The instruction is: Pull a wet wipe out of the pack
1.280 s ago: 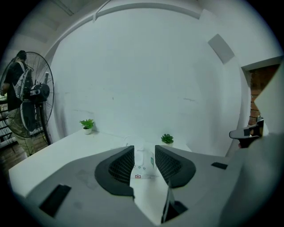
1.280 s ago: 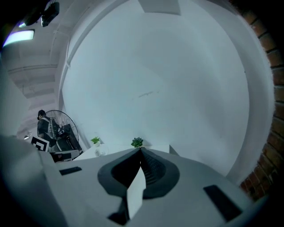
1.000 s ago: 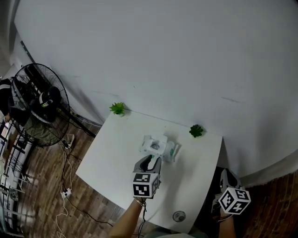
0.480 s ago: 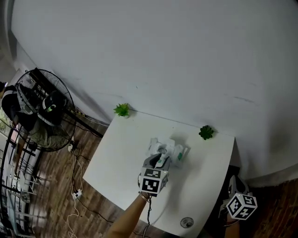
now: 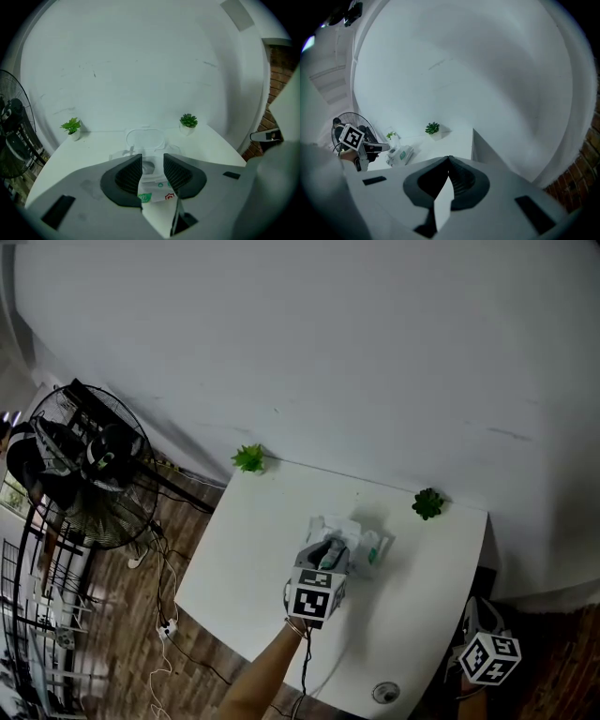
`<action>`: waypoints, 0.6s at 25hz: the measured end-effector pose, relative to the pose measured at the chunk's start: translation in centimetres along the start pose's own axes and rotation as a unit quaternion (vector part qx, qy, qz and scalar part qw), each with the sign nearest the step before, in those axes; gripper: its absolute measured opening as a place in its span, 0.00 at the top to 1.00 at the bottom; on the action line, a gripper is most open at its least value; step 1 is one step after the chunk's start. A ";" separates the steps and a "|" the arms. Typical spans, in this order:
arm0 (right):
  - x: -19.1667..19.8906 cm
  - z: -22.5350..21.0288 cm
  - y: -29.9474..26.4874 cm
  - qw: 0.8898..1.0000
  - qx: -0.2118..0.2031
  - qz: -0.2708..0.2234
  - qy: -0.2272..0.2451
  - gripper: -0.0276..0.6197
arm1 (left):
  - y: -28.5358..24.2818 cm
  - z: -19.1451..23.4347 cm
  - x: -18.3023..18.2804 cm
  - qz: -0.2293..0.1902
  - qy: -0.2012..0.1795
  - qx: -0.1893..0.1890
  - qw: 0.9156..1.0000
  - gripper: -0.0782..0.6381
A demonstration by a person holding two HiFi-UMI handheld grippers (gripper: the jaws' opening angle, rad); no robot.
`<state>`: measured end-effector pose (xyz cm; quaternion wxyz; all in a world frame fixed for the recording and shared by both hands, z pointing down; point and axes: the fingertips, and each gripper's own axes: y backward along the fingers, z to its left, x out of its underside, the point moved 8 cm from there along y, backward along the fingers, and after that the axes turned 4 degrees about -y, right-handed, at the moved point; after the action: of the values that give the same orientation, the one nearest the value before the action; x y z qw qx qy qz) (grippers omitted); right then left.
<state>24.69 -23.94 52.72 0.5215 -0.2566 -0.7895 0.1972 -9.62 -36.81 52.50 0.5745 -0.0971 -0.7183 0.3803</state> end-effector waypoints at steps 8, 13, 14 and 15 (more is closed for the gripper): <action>-0.3 -0.2 -1.2 1.000 0.001 0.015 0.007 0.96 | -2.2 0.8 0.4 0.046 0.001 0.000 0.999 0.71; -0.5 -0.3 -2.1 1.000 0.001 0.023 0.010 0.96 | -3.0 1.1 1.0 0.066 0.010 0.008 0.998 0.72; -0.5 -0.3 -2.3 1.000 0.000 0.025 0.010 0.96 | -3.1 1.1 1.0 0.068 0.011 0.007 0.998 0.72; -0.5 -0.3 -2.5 1.000 0.000 0.027 0.011 0.96 | -3.3 1.2 1.0 0.071 0.013 0.007 0.997 0.72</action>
<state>24.63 -26.25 53.89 0.5247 -0.2798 -0.7766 0.2079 -10.02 -39.01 55.35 0.5559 -0.1483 -0.6996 0.4238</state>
